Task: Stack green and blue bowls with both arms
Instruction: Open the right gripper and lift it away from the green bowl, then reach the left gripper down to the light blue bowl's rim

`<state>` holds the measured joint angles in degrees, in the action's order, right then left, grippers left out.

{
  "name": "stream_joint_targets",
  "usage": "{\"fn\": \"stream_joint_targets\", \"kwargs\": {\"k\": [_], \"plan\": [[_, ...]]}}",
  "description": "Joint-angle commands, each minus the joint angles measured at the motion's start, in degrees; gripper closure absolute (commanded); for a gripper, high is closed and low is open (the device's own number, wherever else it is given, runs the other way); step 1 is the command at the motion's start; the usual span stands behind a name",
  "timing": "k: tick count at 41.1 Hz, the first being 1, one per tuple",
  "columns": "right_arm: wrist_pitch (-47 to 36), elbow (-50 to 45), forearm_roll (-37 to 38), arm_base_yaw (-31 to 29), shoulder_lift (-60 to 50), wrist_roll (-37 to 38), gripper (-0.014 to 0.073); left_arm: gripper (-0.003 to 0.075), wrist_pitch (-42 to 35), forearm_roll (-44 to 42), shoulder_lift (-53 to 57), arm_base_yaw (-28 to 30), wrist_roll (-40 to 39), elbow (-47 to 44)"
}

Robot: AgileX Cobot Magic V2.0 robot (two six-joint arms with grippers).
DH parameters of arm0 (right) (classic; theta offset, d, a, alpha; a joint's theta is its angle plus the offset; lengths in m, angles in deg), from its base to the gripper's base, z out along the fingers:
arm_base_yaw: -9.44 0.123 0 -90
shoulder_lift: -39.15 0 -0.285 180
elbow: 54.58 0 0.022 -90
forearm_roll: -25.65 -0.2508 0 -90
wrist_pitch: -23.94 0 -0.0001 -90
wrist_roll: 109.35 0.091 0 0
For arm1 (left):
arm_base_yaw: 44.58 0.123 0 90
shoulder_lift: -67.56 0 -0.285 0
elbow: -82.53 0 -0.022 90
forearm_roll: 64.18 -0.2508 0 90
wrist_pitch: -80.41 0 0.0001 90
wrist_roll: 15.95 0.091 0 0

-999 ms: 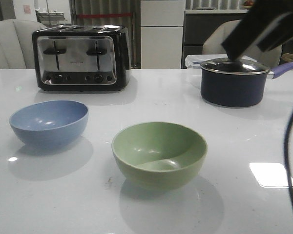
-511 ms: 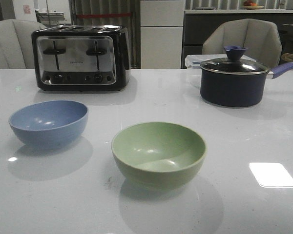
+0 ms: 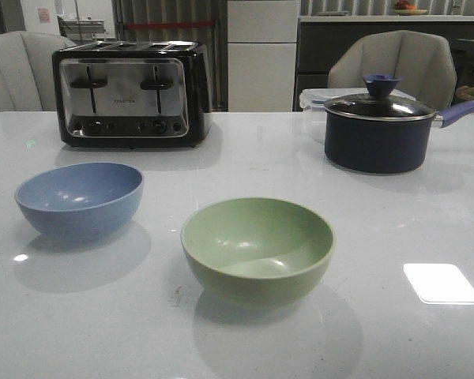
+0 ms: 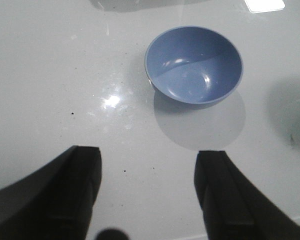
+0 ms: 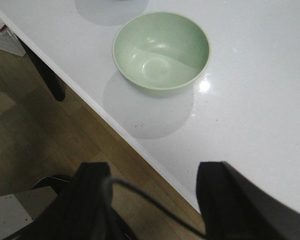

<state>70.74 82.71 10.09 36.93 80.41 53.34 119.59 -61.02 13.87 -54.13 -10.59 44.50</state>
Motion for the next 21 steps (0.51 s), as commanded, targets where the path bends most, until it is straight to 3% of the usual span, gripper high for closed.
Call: {"fn": "stream_joint_targets", "kwargs": {"k": [1, 11, 18, 21], "plan": [[-3.60, 1.57, -0.95, 0.07, 0.02, -0.42, 0.0105, 0.0265, -6.45, 0.45, -6.49, -0.45, 0.05, 3.94], [-3.60, 1.57, -0.95, 0.07, 0.02, -0.42, 0.0105, 0.0248, -8.25, 2.01, -24.67, -0.45, -1.18, 11.52], [-3.60, 1.57, -0.95, 0.07, 0.02, -0.42, 0.0105, 0.0111, -8.76, 3.00, -36.53, -0.45, -1.18, 18.39], [-3.60, 1.57, -0.95, 0.07, 0.02, -0.42, 0.0105, 0.0106, -9.03, 3.00, -40.96, -0.45, -1.18, 21.22]]}}
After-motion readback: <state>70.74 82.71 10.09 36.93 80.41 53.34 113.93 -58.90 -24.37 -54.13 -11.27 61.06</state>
